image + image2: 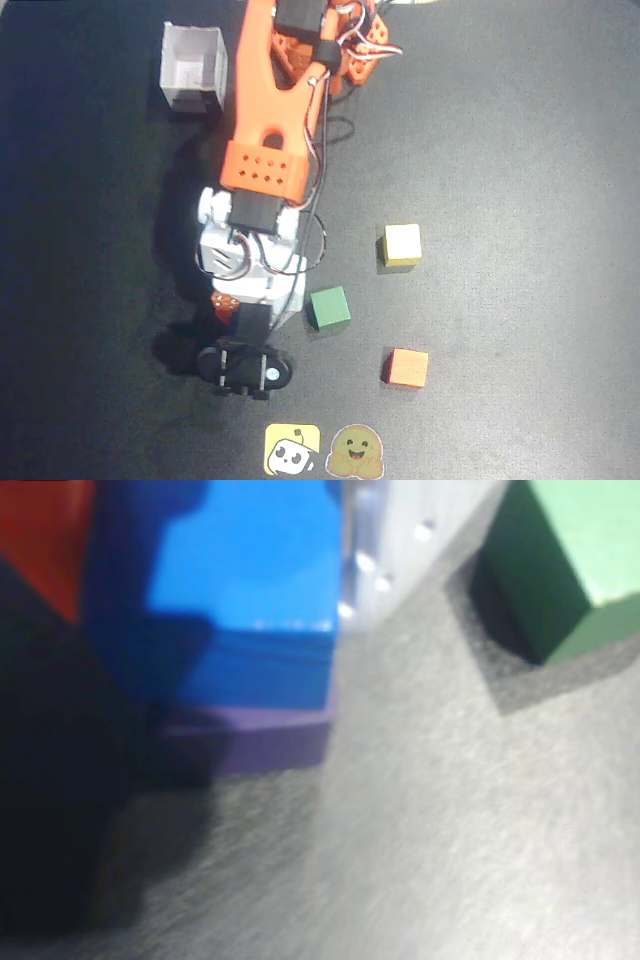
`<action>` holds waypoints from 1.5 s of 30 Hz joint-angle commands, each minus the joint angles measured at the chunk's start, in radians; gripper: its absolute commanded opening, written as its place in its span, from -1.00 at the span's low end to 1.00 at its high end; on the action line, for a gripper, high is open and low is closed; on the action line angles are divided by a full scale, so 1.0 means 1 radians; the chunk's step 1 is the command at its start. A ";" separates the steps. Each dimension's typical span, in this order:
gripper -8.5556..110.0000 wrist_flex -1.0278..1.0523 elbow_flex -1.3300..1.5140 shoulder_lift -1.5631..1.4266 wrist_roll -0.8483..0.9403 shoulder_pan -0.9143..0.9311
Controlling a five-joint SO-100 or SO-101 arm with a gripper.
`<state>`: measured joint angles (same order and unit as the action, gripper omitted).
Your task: Put the blue cube on top of the purple cube.
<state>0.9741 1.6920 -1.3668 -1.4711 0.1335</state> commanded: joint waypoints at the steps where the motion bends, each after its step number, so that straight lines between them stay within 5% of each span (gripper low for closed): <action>1: -0.53 -0.008 -0.008 -0.055 -0.011 -0.009; 23: -0.46 -0.015 0.032 -0.232 0.037 -0.014; 33: -0.85 -0.086 0.407 -0.695 0.035 -0.052; 45: -0.85 -0.094 0.864 -1.216 0.026 -0.173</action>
<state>0.8774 2.4989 -2.4574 -1.4327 -0.0169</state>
